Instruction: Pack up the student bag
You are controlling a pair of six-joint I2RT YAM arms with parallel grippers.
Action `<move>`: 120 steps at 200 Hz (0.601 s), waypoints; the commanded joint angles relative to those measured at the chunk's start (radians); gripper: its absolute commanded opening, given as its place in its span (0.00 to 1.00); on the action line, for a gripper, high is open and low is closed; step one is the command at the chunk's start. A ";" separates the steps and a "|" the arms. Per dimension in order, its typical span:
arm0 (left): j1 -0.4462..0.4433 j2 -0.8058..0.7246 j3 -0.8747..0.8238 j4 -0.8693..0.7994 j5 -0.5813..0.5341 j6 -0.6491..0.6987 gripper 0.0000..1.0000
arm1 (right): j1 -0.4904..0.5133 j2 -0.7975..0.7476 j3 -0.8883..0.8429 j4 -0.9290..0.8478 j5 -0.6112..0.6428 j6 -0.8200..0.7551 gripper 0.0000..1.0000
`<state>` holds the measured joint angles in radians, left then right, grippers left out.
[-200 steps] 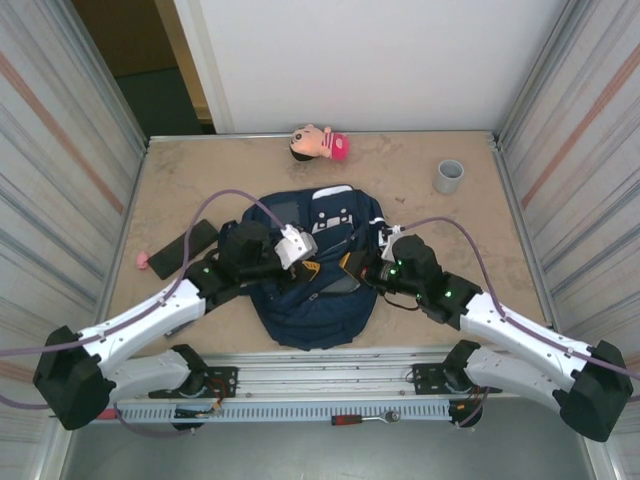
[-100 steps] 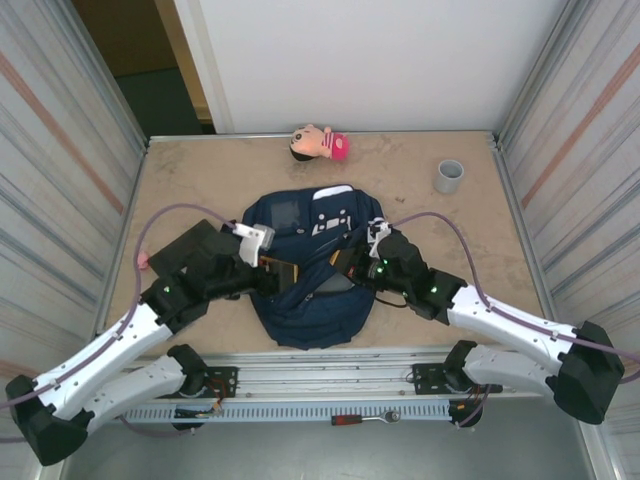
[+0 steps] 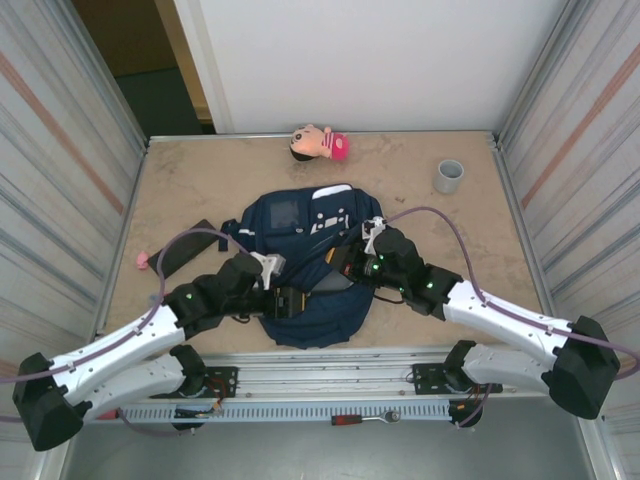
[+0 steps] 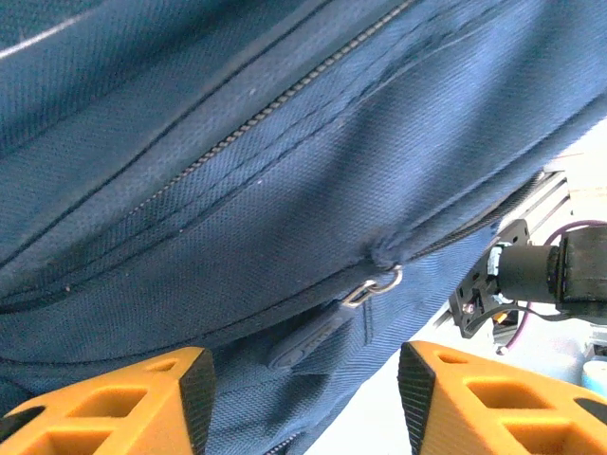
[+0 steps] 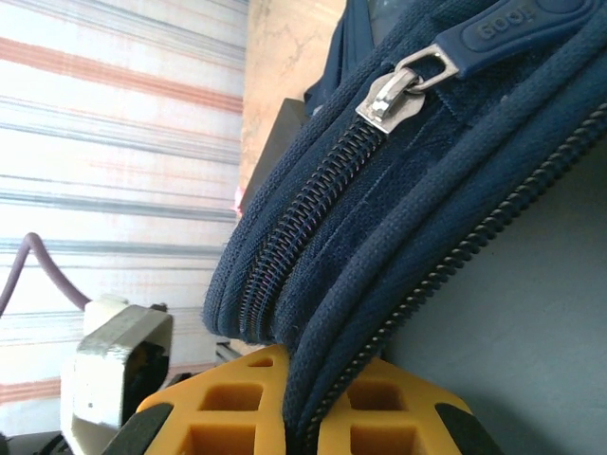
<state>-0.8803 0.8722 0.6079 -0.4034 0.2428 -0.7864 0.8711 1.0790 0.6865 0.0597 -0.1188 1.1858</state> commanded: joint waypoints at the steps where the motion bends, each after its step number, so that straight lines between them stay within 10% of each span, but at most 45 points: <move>1: -0.013 0.007 -0.030 0.049 0.018 -0.043 0.51 | -0.001 0.006 0.054 0.068 -0.012 -0.048 0.00; 120: -0.025 0.048 -0.041 0.156 0.031 -0.048 0.35 | -0.001 0.005 0.054 0.064 -0.022 -0.049 0.00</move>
<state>-0.8989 0.9016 0.5735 -0.2527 0.2886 -0.8291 0.8703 1.0866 0.6922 0.0601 -0.1314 1.1690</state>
